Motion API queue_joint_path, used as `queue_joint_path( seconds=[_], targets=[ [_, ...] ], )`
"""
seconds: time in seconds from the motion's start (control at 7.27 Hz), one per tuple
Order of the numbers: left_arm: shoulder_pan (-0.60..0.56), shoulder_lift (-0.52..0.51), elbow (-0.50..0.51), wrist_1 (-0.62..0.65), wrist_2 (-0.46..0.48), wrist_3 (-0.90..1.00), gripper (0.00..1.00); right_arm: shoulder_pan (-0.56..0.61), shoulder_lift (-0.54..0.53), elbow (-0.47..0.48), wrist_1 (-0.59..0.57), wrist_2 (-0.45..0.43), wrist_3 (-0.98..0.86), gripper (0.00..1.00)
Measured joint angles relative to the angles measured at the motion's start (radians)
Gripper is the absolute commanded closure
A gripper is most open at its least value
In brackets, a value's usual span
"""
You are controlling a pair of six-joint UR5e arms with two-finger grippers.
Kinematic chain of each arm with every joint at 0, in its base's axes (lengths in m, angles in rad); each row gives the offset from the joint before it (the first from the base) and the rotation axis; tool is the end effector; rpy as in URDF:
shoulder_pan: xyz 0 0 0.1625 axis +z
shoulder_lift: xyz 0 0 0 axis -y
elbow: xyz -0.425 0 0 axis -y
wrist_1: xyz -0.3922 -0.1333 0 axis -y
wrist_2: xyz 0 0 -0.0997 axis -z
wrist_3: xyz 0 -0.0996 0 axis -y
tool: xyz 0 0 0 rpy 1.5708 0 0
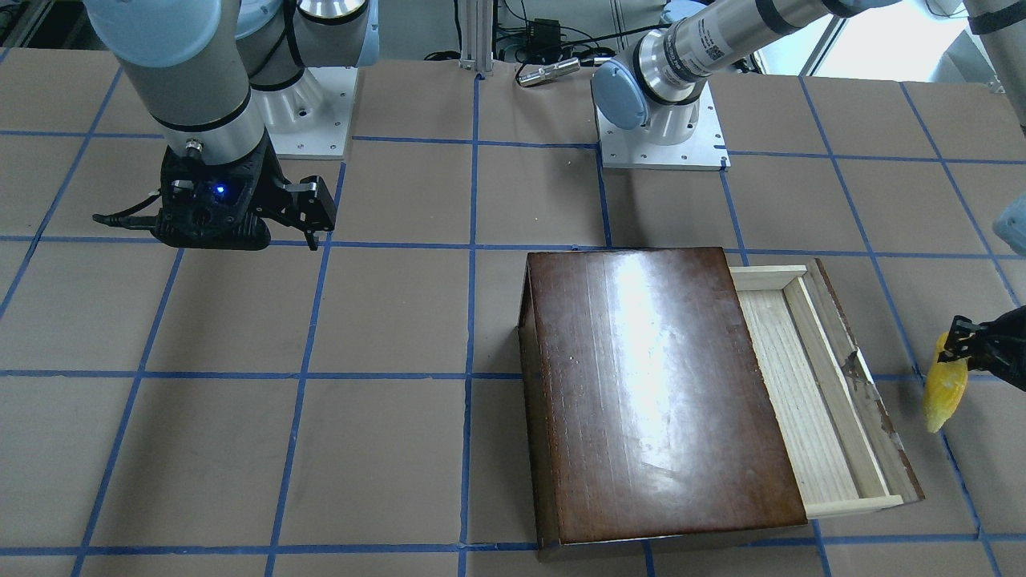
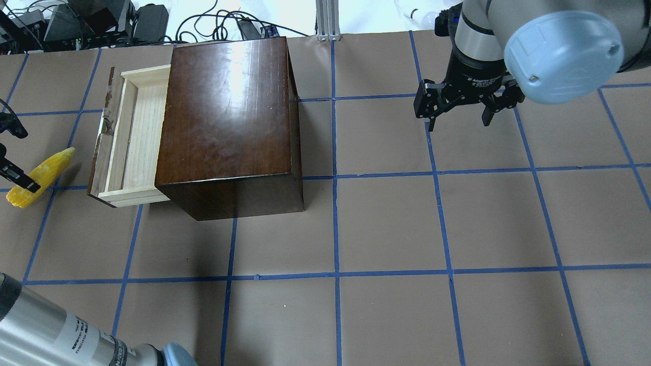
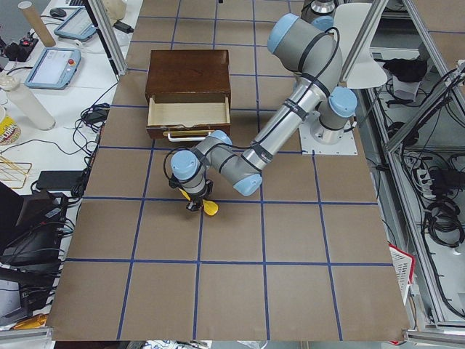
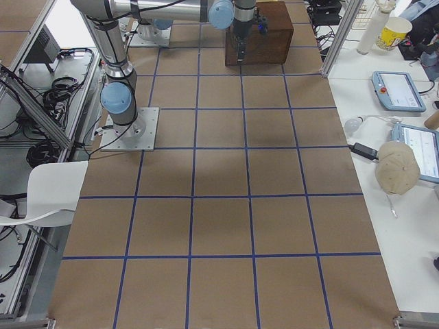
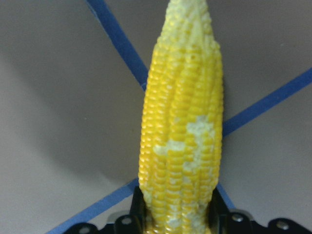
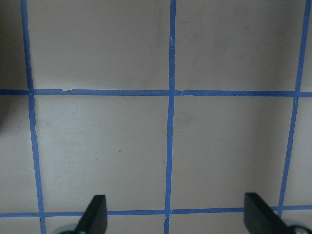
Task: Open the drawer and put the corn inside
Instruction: 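Grasp the yellow corn cob with the left gripper, then lift the corn and carry it with the left gripper over the open drawer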
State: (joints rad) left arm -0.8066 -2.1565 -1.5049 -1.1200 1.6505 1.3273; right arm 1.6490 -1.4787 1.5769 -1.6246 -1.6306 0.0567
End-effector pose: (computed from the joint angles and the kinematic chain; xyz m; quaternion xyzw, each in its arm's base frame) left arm 0.3717 -0.5690 0.2159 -0.2788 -0.9589 -0.0517 0.0099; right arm 0.1679 -0.5130 0.4435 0.0114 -0.9992 -0.0201 0.0313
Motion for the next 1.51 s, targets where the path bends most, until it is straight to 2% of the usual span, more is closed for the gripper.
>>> queue_joint_path(
  seconds=[0.28,0.83,1.51],
  targets=[
    [-0.014,0.040,0.065,-0.086,-0.002,-0.037,1.00,0.000,0.000,0.000,0.000,0.000,0.000,0.00],
    [-0.111,0.122,0.257,-0.355,-0.011,-0.222,1.00,0.000,0.001,0.000,0.000,0.001,0.000,0.00],
    [-0.227,0.223,0.285,-0.478,-0.066,-0.552,1.00,0.000,0.001,0.000,-0.001,0.003,0.000,0.00]
  ],
)
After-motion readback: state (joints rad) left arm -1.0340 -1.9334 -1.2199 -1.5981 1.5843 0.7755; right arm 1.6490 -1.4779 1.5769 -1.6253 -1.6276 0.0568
